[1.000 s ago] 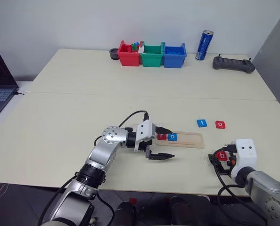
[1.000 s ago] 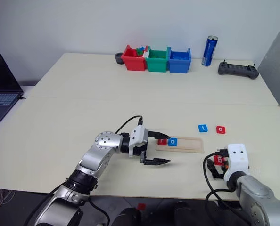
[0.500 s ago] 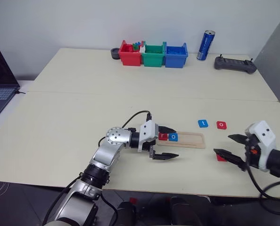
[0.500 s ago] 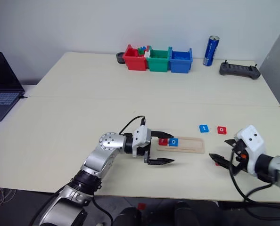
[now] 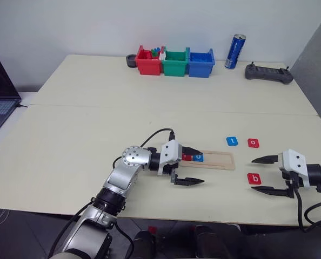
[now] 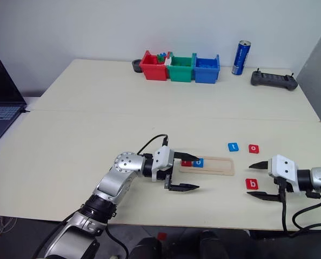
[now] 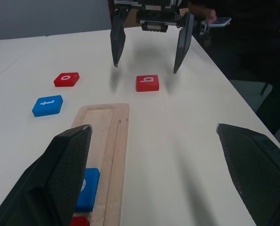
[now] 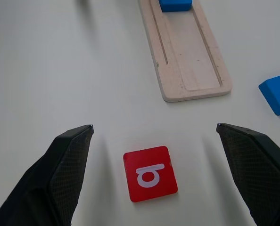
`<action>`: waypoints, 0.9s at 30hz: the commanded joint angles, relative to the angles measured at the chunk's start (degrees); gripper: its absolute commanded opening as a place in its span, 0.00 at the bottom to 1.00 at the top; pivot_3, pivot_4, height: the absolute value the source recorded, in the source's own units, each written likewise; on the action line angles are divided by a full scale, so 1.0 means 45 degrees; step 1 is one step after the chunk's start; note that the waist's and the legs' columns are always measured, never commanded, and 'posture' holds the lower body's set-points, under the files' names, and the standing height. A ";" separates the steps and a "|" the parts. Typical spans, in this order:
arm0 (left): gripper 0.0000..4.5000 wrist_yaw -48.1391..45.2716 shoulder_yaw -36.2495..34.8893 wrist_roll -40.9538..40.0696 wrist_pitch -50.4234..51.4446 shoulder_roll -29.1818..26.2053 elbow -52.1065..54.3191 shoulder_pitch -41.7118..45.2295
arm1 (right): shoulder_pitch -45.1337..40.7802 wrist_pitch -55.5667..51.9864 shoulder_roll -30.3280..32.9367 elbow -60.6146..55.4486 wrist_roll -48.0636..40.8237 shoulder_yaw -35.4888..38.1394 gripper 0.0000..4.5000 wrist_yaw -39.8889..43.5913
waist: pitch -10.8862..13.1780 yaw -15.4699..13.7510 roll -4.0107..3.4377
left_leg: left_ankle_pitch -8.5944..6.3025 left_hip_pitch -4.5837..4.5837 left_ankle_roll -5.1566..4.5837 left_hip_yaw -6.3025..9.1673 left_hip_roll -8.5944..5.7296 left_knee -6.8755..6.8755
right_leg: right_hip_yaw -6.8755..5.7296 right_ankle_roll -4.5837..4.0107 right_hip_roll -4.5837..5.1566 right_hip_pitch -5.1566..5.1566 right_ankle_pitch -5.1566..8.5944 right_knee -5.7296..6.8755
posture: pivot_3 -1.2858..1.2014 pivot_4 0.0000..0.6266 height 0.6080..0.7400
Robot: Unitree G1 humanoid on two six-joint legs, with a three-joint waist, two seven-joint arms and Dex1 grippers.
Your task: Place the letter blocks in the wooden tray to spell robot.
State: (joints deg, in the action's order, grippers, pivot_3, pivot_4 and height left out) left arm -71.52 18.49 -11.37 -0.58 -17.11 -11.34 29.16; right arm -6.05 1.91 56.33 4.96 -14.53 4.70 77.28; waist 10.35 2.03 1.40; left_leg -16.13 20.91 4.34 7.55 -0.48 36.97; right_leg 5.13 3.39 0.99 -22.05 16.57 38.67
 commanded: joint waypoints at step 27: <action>1.00 -0.0224 -0.0090 -0.0092 -0.0240 -0.0441 0.0431 0.0162 | -0.1515 0.3110 -0.0136 0.3716 0.1043 -0.1352 0.33 0.0737 | 0.0000 0.0023 -0.0003 | 0.0000 -0.0017 0.0000 -0.0009 -0.0003 0.0021 | 0.0013 -0.0001 0.0008 0.0004 -0.0001 0.0036 | 0.52 0.24 1.00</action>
State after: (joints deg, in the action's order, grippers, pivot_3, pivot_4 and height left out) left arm -72.75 18.48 -11.36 -0.74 -18.97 -11.34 29.35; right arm -11.94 15.85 55.73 21.31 -10.62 -1.41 81.11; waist 10.35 2.13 1.39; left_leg -16.13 20.83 4.34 7.51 -0.49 37.07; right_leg 5.20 3.39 1.02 -22.03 16.56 38.83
